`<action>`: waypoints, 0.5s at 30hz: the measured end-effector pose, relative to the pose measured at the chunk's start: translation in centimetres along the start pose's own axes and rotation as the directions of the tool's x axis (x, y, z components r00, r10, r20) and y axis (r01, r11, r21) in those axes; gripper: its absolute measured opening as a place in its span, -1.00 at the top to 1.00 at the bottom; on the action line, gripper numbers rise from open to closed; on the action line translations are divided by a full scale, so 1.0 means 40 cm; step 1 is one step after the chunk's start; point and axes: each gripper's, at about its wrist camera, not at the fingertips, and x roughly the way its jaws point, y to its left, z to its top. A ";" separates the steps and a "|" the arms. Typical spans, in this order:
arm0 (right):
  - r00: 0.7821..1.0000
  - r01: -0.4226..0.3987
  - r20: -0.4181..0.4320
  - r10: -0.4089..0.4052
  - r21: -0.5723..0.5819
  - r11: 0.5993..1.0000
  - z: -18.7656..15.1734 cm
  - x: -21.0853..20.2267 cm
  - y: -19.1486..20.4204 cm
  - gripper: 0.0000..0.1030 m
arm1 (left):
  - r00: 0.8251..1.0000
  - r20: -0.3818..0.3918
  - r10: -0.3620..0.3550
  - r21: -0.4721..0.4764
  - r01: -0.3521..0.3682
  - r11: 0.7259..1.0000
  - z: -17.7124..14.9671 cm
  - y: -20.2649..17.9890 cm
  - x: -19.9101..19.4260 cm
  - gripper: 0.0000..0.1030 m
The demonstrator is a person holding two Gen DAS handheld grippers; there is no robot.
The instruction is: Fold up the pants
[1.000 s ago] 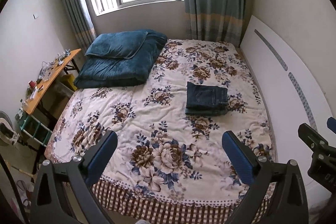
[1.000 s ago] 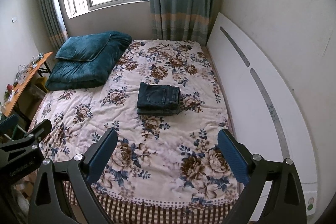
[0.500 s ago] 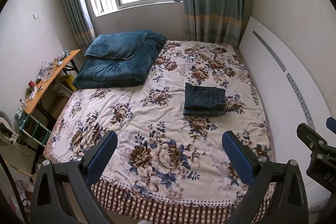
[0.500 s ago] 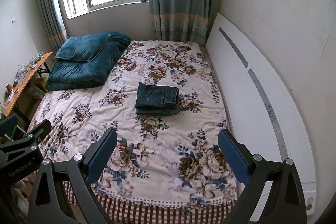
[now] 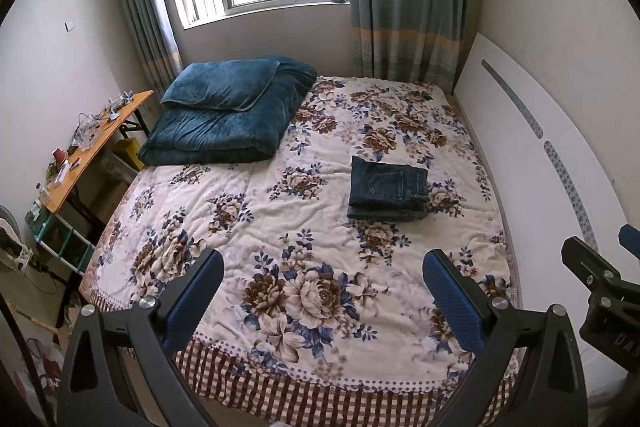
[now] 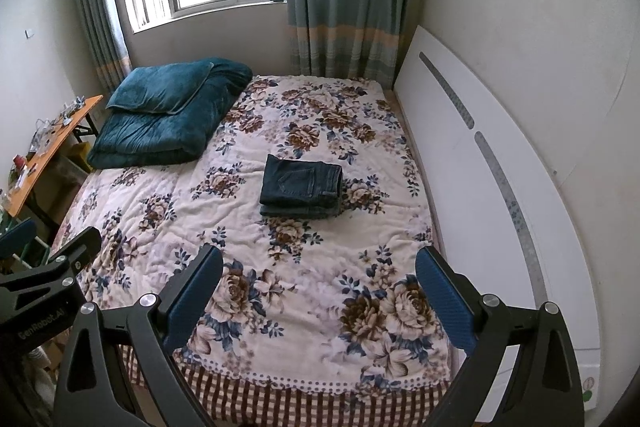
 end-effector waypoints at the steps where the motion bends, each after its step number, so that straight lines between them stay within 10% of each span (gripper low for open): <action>1: 1.000 0.000 -0.001 0.000 -0.002 1.000 -0.001 -0.002 0.001 -0.92 | 1.000 -0.001 0.000 -0.003 0.000 1.000 -0.002 -0.001 -0.001 -0.98; 15: 1.000 -0.014 -0.008 0.014 -0.009 1.000 -0.025 -0.011 0.024 -0.92 | 1.000 -0.004 -0.001 -0.022 0.001 1.000 -0.035 -0.007 -0.015 -0.98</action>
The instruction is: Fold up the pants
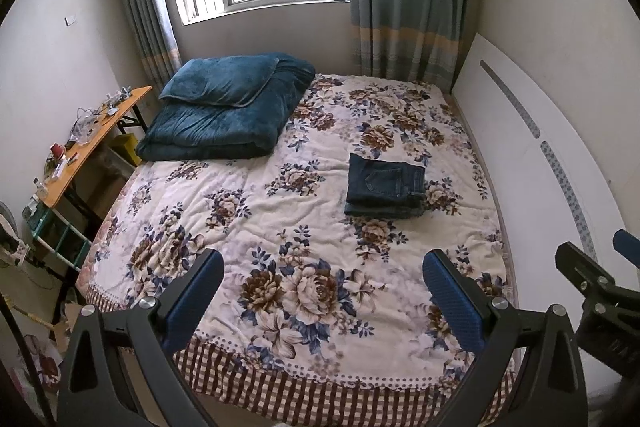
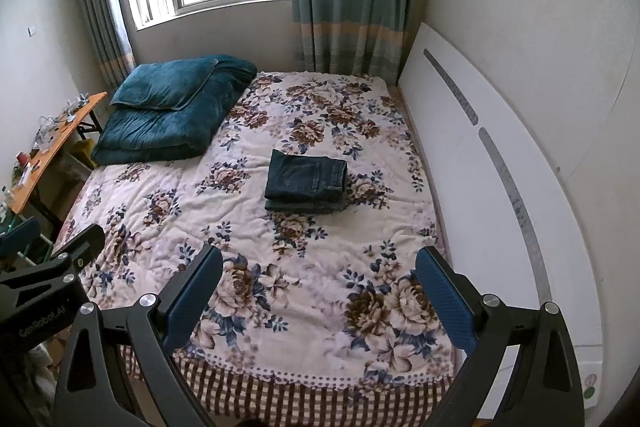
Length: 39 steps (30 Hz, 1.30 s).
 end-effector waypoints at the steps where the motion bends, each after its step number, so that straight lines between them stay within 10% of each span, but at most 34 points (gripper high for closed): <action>1: 1.000 -0.002 -0.002 0.002 -0.001 1.000 -0.003 0.000 0.002 -0.92 | 1.000 0.001 0.001 -0.001 -0.001 1.000 0.000 -0.001 -0.001 -0.98; 39: 1.000 -0.013 0.007 0.013 -0.008 1.000 -0.008 0.001 0.004 -0.93 | 1.000 0.003 0.023 -0.015 -0.023 1.000 -0.009 -0.008 -0.022 -0.99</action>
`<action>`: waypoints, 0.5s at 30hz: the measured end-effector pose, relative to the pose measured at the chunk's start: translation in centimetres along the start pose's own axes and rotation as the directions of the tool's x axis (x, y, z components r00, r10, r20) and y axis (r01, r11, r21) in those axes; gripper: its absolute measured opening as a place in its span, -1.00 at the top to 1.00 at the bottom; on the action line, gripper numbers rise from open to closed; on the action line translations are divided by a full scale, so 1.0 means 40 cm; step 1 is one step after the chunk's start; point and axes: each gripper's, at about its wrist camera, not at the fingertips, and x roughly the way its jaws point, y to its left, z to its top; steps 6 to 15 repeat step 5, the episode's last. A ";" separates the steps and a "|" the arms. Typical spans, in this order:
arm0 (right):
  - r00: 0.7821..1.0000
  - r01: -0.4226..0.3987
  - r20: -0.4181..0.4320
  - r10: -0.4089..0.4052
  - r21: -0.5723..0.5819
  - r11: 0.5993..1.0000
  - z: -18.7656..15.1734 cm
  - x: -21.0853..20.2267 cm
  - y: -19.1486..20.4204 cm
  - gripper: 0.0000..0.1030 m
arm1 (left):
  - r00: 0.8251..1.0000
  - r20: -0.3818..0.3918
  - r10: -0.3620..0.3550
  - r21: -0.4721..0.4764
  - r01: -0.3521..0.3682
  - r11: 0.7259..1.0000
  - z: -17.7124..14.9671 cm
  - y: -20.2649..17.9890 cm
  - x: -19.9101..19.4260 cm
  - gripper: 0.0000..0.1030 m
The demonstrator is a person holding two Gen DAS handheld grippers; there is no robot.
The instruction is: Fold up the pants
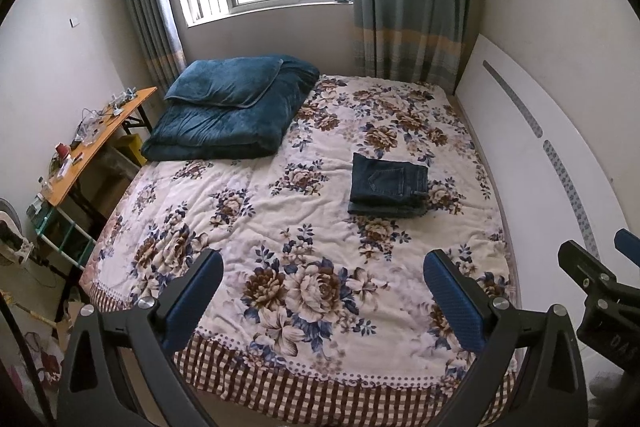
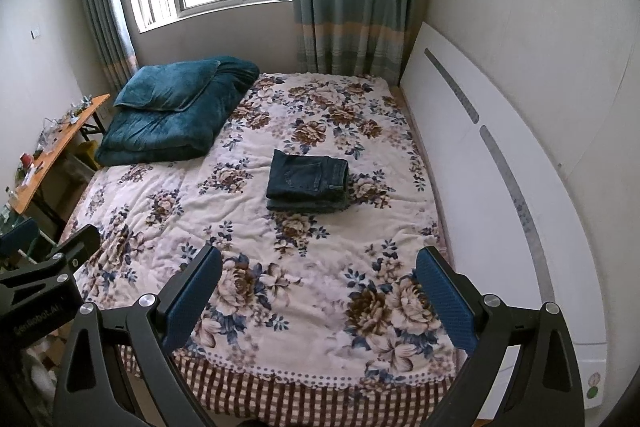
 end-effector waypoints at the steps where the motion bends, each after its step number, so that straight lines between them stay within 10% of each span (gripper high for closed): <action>1: 1.000 -0.002 0.001 0.002 0.002 1.000 0.000 0.000 0.000 -0.94 | 1.000 0.001 0.001 0.001 -0.001 1.000 0.000 -0.001 0.000 -0.99; 15: 1.000 0.000 -0.001 0.000 0.003 1.000 -0.006 -0.004 0.000 -0.94 | 0.999 0.037 0.015 -0.005 -0.015 1.000 -0.003 -0.003 -0.009 -0.99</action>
